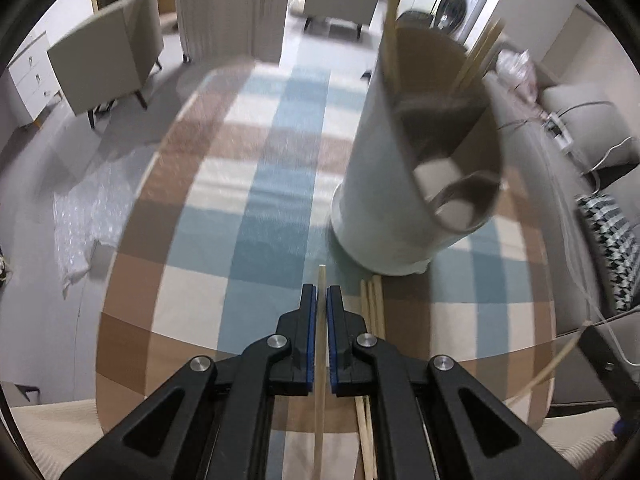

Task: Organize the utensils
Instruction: 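Lift the chopsticks with both tools and raise them toward the holder, then lower both held chopsticks into the white holder from above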

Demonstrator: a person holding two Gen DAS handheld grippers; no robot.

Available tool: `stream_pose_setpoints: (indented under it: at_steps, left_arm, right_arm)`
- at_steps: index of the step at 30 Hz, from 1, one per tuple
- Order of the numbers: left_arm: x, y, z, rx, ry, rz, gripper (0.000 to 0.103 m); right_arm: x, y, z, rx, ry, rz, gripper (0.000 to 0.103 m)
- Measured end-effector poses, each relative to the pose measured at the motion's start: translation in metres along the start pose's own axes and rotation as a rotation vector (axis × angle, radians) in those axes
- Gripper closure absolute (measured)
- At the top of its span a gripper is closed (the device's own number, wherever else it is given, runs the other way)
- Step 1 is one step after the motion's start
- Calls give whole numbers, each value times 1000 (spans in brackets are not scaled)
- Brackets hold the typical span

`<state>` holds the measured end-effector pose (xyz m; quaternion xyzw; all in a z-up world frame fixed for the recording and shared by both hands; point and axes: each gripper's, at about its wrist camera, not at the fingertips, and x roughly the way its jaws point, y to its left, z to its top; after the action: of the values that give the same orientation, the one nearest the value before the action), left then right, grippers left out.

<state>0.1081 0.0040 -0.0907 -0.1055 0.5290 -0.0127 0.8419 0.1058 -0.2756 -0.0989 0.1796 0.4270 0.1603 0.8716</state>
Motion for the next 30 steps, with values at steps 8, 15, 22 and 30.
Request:
stream_pose_setpoints:
  at_steps: [8,15,22,30]
  left_arm:
    - [-29,-3,-5,33,-57,-76,102]
    - [-48,-13,-13,118,-86,-71,102]
    - [-61,-13,-15,133,-111,-102,103]
    - [-78,-25,-11,152,-125,-136,103]
  right_arm:
    - [-6,24,-6,-86,-38,-21,100]
    - [-12,44,-11,-156,-80,-39,100]
    - [-20,56,-19,-186,-96,-55,100]
    - [-45,59,-13,-173,-153,-33,100]
